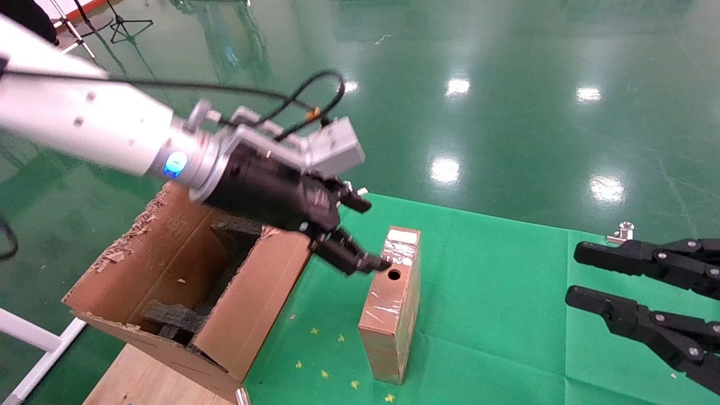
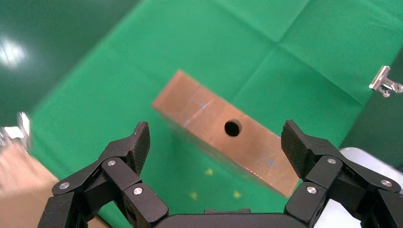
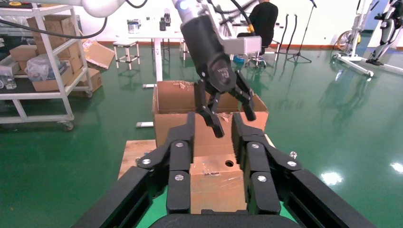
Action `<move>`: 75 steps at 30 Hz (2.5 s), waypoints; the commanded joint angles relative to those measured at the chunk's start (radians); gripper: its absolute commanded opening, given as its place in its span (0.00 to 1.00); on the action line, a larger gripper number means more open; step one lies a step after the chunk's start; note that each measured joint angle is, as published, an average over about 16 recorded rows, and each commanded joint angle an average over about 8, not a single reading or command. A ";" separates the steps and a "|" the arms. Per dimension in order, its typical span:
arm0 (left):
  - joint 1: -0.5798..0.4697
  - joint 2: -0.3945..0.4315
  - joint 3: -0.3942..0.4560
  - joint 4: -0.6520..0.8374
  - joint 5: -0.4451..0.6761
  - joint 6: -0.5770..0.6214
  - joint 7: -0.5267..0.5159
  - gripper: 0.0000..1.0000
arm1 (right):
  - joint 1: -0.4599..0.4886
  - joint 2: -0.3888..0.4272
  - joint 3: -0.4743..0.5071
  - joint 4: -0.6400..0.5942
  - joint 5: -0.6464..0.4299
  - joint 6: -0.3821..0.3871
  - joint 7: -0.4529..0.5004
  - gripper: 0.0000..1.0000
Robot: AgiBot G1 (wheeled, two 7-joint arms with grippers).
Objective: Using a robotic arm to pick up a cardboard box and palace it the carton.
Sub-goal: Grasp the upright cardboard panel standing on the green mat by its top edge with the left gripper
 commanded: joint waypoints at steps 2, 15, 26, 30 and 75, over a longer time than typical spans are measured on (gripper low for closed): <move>-0.054 0.042 0.056 0.050 0.039 0.008 -0.115 1.00 | 0.000 0.000 0.000 0.000 0.000 0.000 0.000 0.00; -0.206 0.263 0.302 0.275 0.097 0.005 -0.369 1.00 | 0.000 0.000 0.000 0.000 0.000 0.000 0.000 0.00; -0.258 0.429 0.471 0.496 0.072 0.004 -0.415 1.00 | 0.000 0.000 0.000 0.000 0.000 0.000 0.000 0.00; -0.258 0.476 0.527 0.557 0.072 0.001 -0.403 1.00 | 0.000 0.000 0.000 0.000 0.000 0.000 0.000 0.00; -0.257 0.506 0.581 0.605 0.044 -0.013 -0.360 0.00 | 0.000 0.000 0.000 0.000 0.000 0.000 0.000 1.00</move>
